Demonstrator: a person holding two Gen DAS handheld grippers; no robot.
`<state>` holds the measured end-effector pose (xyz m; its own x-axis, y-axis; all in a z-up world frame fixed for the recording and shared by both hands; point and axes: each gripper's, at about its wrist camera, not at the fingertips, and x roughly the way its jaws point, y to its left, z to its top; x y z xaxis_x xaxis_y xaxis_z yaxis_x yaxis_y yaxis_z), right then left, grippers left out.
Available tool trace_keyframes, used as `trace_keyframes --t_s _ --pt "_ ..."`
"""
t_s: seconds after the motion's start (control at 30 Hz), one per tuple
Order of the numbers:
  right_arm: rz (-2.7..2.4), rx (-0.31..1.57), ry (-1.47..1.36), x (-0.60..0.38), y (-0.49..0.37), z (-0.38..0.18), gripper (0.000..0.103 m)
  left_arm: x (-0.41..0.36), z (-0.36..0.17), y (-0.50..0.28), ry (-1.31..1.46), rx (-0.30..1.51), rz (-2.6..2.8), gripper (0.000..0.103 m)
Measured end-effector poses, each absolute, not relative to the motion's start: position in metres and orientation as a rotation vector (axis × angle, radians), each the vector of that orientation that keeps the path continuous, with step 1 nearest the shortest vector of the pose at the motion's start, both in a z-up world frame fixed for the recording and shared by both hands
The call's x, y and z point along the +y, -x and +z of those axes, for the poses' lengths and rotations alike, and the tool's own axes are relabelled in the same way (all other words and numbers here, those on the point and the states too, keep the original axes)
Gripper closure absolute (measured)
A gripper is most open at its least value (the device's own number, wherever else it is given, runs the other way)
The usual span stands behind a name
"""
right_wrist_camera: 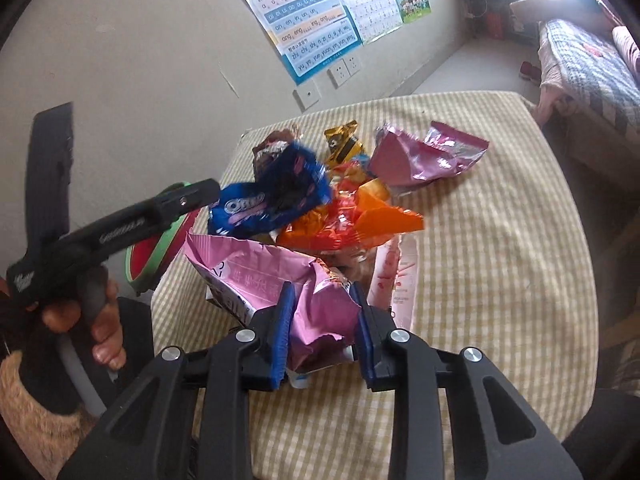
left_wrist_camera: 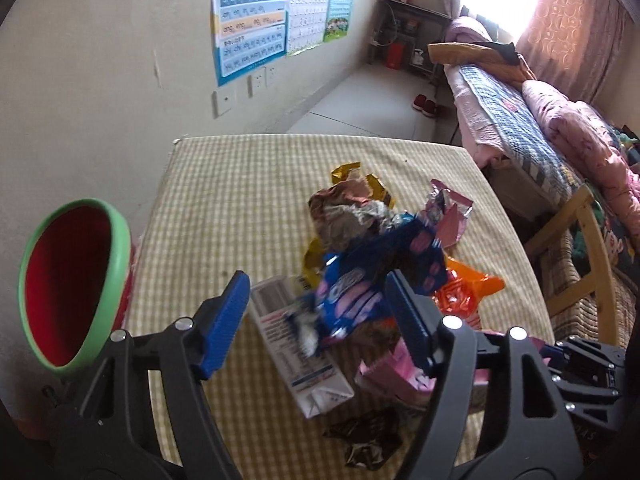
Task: Collect trash
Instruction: 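Grasp the blue Oreo wrapper with left tool while right tool grasps pink wrapper, then carry both wrappers to the red bin and open both tools to drop them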
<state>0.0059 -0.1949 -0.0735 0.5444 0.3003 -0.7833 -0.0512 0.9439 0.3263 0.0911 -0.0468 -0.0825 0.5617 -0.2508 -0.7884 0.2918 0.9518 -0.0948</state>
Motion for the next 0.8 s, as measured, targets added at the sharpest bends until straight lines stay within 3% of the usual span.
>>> trace_keyframes --t_s 0.23,0.47,0.5,0.57,0.8 --pt "0.118 0.915 -0.317 -0.224 0.007 -0.066 0.076 -0.06 -0.117 -0.109 -0.131 1.036 -0.331 0.041" --pt "0.105 0.861 -0.35 -0.231 0.011 -0.056 0.076 -0.052 -0.129 -0.103 -0.104 1.077 -0.335 0.078" --pt "0.108 0.853 -0.35 -0.23 0.011 -0.054 0.076 -0.05 -0.128 -0.102 -0.092 1.071 -0.333 0.09" --pt "0.111 0.84 -0.351 -0.231 0.01 -0.05 0.076 -0.047 -0.123 -0.101 -0.065 1.054 -0.332 0.098" --pt "0.111 0.799 -0.344 -0.223 0.005 -0.034 0.076 -0.017 -0.092 -0.084 0.024 0.946 -0.285 0.101"
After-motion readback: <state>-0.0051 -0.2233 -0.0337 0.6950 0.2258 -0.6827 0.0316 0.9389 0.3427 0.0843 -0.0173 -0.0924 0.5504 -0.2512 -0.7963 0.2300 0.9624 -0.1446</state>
